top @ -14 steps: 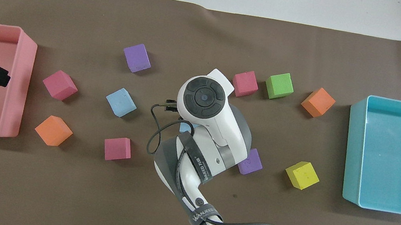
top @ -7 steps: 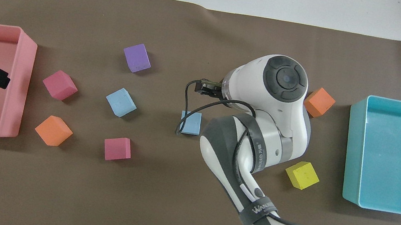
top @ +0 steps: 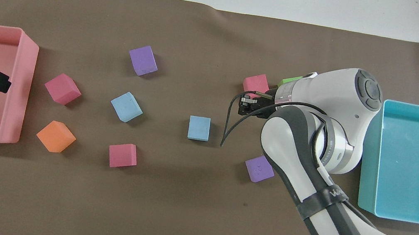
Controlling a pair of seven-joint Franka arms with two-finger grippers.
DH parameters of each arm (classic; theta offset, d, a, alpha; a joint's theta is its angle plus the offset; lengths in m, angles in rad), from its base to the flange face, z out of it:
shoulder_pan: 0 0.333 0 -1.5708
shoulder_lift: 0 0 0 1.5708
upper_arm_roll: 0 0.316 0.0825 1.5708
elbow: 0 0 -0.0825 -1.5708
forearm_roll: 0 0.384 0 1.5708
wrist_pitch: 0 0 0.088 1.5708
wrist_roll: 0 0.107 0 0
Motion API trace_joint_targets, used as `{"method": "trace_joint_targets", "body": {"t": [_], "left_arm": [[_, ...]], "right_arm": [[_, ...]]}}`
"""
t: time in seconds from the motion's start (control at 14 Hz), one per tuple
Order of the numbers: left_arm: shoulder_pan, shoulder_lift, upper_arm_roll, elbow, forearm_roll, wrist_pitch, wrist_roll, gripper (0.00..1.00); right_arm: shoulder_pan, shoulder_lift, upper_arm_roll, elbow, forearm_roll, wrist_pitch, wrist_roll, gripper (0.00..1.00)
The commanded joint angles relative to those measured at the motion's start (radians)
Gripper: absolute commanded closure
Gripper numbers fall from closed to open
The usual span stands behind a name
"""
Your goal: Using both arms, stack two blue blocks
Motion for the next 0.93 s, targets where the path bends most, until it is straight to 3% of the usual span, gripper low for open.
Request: {"method": "trace_joint_targets", "body": {"t": [0.0, 0.29, 0.71, 0.86], "left_arm": [[-0.003, -0.016, -0.009, -0.019, -0.027, 0.027, -0.006, 0.0], [-0.056, -0.016, -0.021, -0.069, -0.04, 0.062, -0.01, 0.0], [-0.16, -0.006, -0.021, -0.183, -0.04, 0.203, -0.065, 0.0], [-0.174, -0.018, -0.023, -0.301, -0.04, 0.315, -0.067, 0.0]], "right_arm": [[-0.015, -0.013, 0.01, -0.1, 0.167, 0.033, -0.139, 1.0], [-0.017, 0.024, 0.01, -0.147, 0.359, 0.059, -0.235, 1.0], [-0.018, 0.026, 0.008, -0.186, 0.366, 0.058, -0.238, 1.0], [-0.024, 0.024, 0.008, -0.187, 0.367, 0.058, -0.236, 1.0]]}}
